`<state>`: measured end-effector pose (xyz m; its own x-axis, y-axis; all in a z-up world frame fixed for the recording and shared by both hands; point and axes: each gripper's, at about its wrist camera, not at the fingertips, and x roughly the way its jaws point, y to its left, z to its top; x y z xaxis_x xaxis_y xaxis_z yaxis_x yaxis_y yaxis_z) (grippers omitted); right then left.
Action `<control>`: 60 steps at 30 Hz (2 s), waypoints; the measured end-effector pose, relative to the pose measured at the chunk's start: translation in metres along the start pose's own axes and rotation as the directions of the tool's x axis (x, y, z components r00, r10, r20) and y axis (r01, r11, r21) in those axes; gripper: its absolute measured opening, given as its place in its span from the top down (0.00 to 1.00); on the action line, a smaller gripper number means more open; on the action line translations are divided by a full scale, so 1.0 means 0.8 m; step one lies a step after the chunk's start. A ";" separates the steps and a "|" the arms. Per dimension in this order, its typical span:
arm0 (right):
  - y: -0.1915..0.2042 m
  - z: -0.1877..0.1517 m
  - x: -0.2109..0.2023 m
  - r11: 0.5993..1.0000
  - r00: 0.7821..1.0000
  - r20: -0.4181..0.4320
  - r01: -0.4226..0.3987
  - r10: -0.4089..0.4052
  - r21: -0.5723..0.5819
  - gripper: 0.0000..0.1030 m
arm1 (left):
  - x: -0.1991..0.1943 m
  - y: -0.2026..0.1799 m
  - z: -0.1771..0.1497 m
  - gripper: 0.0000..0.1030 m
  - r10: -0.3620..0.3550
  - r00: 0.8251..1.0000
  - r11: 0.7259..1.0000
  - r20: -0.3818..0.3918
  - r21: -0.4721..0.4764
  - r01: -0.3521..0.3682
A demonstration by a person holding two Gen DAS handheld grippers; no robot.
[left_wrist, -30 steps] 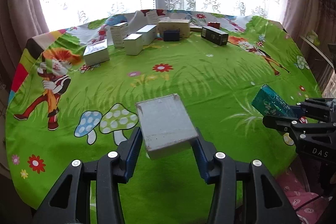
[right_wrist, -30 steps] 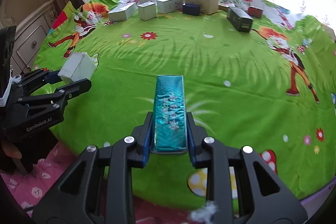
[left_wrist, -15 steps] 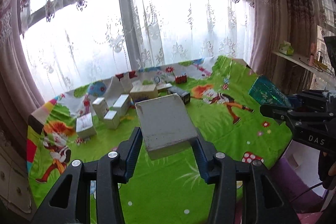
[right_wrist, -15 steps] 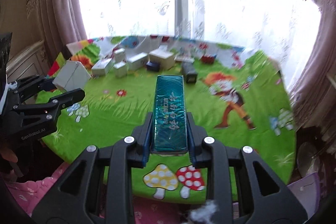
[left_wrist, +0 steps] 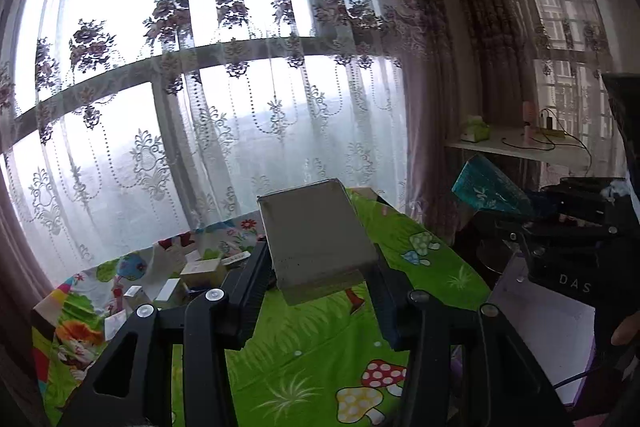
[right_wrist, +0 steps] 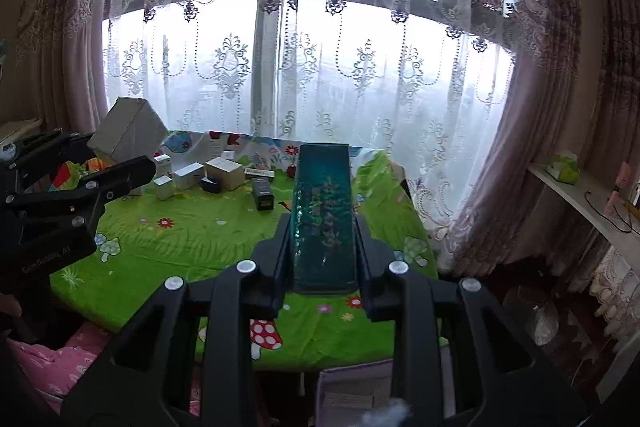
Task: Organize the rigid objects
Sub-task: 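Lift and carry the teal box and white box toward the storage box, then open both grippers to release the boxes into the storage box, then grasp the black DORMI box with the right gripper while the left grasps the pink-printed white box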
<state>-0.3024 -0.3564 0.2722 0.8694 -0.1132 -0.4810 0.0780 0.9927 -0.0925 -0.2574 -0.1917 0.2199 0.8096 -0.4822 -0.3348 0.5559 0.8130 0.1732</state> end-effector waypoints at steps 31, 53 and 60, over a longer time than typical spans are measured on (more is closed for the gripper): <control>-0.223 -0.186 -0.048 0.844 0.891 -0.381 0.390 -0.246 0.369 0.28 | 0.154 -0.274 -0.086 0.37 -0.564 0.664 0.765 -0.491 -0.007 0.644; 0.099 -0.115 0.273 0.952 0.803 -0.538 -0.306 0.258 0.000 0.28 | 0.146 0.172 -0.222 0.34 0.113 0.822 0.955 -0.559 -0.168 -0.245; 0.138 -0.052 0.437 0.960 0.802 -0.558 -0.277 0.213 -0.032 0.28 | 0.140 0.303 -0.269 0.34 0.204 0.754 0.837 -0.625 -0.288 -0.465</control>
<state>-0.0104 -0.2884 0.0577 0.4420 0.0968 -0.8918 -0.1818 0.9832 0.0167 -0.0723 0.0217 0.0254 0.6055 0.0064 -0.7958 0.0346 0.9988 0.0343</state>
